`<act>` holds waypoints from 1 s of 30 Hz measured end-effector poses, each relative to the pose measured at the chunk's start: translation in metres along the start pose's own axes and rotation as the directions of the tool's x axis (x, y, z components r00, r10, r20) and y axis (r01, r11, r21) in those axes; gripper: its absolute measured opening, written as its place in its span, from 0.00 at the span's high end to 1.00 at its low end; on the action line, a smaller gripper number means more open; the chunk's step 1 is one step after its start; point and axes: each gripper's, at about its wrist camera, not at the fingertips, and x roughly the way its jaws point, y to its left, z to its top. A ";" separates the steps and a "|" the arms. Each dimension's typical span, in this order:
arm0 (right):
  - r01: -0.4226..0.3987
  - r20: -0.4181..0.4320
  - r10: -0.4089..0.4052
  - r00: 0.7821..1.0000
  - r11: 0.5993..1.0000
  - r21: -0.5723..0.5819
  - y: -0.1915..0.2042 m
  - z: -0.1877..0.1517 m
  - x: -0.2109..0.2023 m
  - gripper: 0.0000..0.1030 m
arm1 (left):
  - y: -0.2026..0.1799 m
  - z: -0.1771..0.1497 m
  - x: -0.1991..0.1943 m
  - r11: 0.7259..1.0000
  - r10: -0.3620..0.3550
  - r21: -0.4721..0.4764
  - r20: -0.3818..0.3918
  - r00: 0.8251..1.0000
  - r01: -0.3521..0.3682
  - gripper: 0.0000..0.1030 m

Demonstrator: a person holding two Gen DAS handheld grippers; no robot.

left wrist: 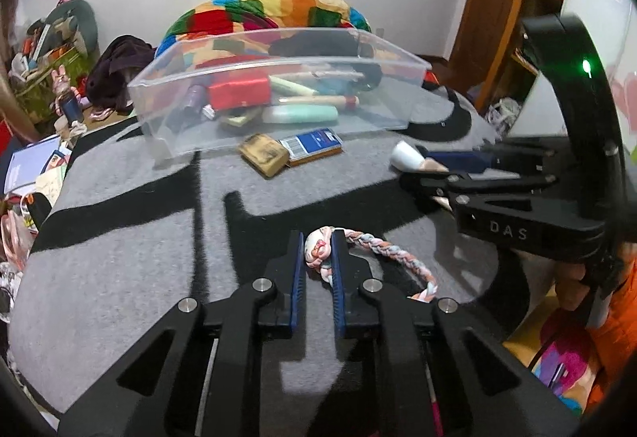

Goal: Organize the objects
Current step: 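Lower the foundation tube and rope keychain into the clear box and release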

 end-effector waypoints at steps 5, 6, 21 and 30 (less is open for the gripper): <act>-0.042 0.017 0.042 0.999 0.999 0.028 -0.001 0.002 -0.007 0.73 | 0.009 0.007 -0.014 1.000 0.004 -0.028 0.043 0.999 -0.003 0.88; -0.051 0.023 0.050 0.998 0.998 0.034 -0.001 0.003 -0.009 0.73 | 0.011 0.010 -0.017 0.999 0.007 -0.032 0.053 0.999 -0.006 0.88; -0.108 0.165 0.096 0.982 0.992 0.068 0.000 0.037 -0.050 0.73 | 0.035 0.057 -0.047 0.996 0.061 -0.080 0.182 0.981 -0.047 0.88; -0.084 0.220 0.066 0.973 0.994 0.074 -0.007 0.065 -0.065 0.73 | 0.050 0.084 -0.048 0.991 0.069 -0.131 0.212 0.975 -0.042 0.88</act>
